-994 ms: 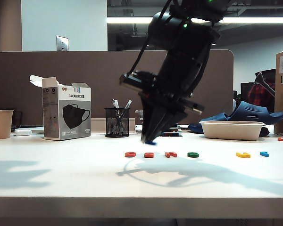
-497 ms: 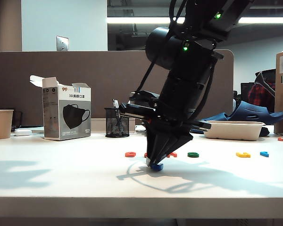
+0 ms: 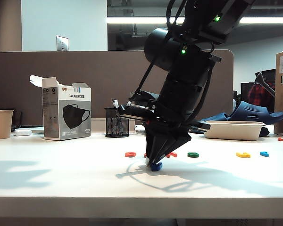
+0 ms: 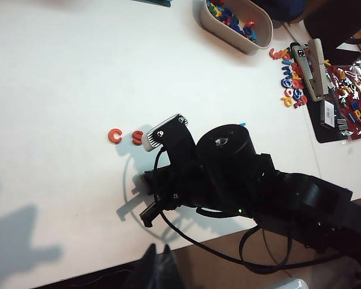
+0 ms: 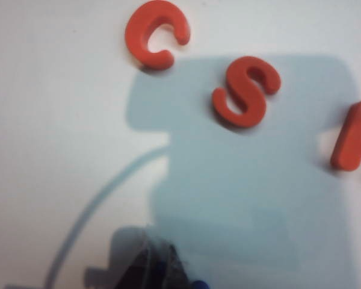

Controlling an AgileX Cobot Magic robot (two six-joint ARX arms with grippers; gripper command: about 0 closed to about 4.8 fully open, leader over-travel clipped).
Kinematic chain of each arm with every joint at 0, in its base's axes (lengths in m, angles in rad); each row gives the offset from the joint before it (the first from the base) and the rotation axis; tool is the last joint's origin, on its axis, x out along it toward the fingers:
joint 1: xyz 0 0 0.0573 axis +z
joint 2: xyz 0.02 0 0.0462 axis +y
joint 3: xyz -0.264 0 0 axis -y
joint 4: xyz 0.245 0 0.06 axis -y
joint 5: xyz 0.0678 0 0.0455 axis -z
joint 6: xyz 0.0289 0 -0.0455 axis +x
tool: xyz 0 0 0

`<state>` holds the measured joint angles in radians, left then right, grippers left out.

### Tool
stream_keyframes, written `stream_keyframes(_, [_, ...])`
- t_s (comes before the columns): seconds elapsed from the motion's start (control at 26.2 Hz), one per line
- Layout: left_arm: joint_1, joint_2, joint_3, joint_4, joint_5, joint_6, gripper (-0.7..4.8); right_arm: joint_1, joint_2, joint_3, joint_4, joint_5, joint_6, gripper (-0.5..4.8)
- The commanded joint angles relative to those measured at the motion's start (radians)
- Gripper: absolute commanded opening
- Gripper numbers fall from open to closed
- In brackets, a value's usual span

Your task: Select the appropriate letters from the row of letter magnets placed on the table to arrange into the word "yes".

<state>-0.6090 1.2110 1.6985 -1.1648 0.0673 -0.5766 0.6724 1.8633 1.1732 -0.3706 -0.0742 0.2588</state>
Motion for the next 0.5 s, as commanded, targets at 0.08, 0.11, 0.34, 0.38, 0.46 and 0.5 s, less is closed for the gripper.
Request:
stream_keyframes(0.08, [-0.001,-0.002,0.003,0.007,-0.003,0.003,-0.05,0.001,0.006,-0.003,-0.018,-0.019,0.006,0.64])
stream_keyframes(0.11, [-0.001,-0.002,0.003,0.007,-0.003,0.003,-0.05,0.001,0.006,-0.002,-0.018,-0.025,0.006,0.64])
stream_keyframes(0.34, [-0.001,-0.002,0.003,0.007,-0.003,0.003,-0.05,0.0,0.002,0.003,0.001,-0.036,0.006,0.87])
stream_keyframes(0.38, [-0.001,-0.002,0.003,0.007,-0.003,0.003,-0.05,-0.001,0.001,0.003,0.007,-0.036,0.006,0.92])
stream_keyframes(0.46, [-0.001,-0.002,0.003,0.007,-0.003,0.003,-0.05,-0.001,-0.005,0.003,0.014,-0.036,0.006,0.95])
stream_keyframes(0.5, [-0.001,-0.002,0.003,0.007,-0.003,0.003,-0.05,-0.001,-0.008,0.003,0.02,-0.036,0.006,0.95])
